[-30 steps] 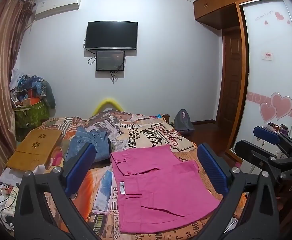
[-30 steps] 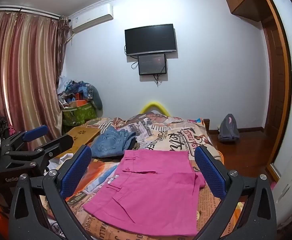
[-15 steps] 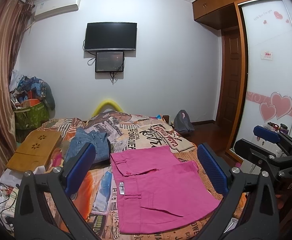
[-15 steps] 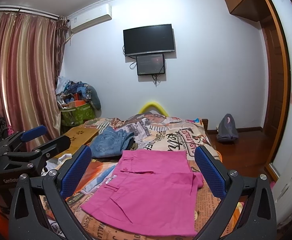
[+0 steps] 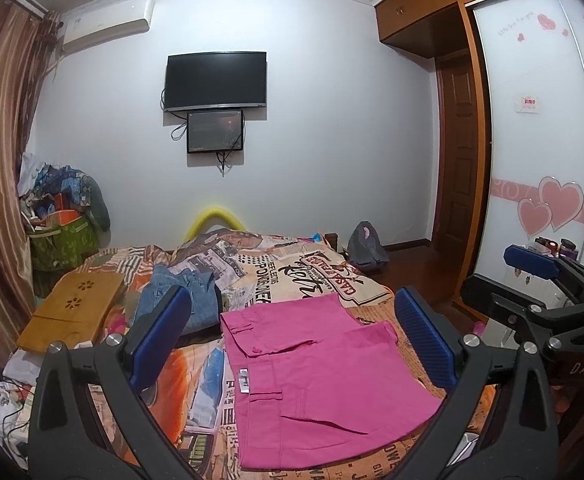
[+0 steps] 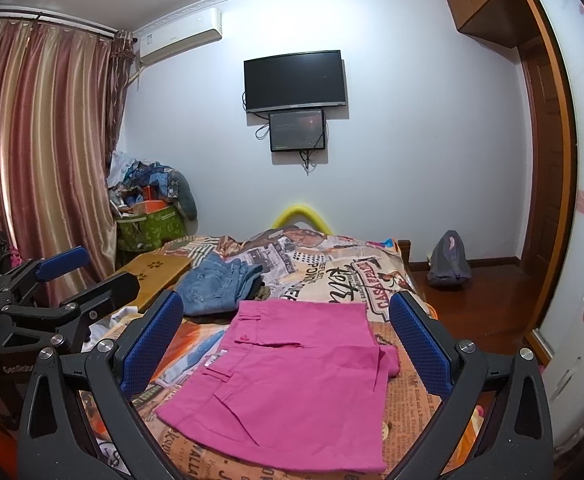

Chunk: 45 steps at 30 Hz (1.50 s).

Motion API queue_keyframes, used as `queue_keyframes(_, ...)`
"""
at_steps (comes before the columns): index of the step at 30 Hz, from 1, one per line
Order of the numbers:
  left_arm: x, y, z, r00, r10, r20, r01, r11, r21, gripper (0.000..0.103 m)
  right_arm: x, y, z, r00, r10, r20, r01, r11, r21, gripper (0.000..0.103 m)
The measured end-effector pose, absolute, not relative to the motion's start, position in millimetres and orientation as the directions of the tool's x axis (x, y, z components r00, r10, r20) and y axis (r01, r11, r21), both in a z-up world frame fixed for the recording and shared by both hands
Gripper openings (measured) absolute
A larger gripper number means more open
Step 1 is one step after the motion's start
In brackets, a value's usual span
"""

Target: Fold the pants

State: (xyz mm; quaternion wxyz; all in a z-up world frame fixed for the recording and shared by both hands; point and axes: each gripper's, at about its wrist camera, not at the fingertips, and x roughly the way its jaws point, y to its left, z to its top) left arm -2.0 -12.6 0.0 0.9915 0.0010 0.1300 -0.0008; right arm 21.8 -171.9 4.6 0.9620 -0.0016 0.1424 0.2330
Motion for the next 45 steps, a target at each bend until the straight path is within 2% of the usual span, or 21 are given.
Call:
queue_keyframes(39, 8, -3, -8, 0.958, -0.035, -0.285, 0.023, 0.999, -0.048, 0.103, 28, -174, -3, 0.851, 0.429, -0.302, -0.432, 0.9, 0.063, 0.103)
queue_keyframes(45, 30, 7, -14, 0.949, -0.033, -0.312, 0.019, 0.999, -0.048, 0.103, 43, -177, -12, 0.869, 0.373, -0.327, -0.382, 0.923, 0.036, 0.103)
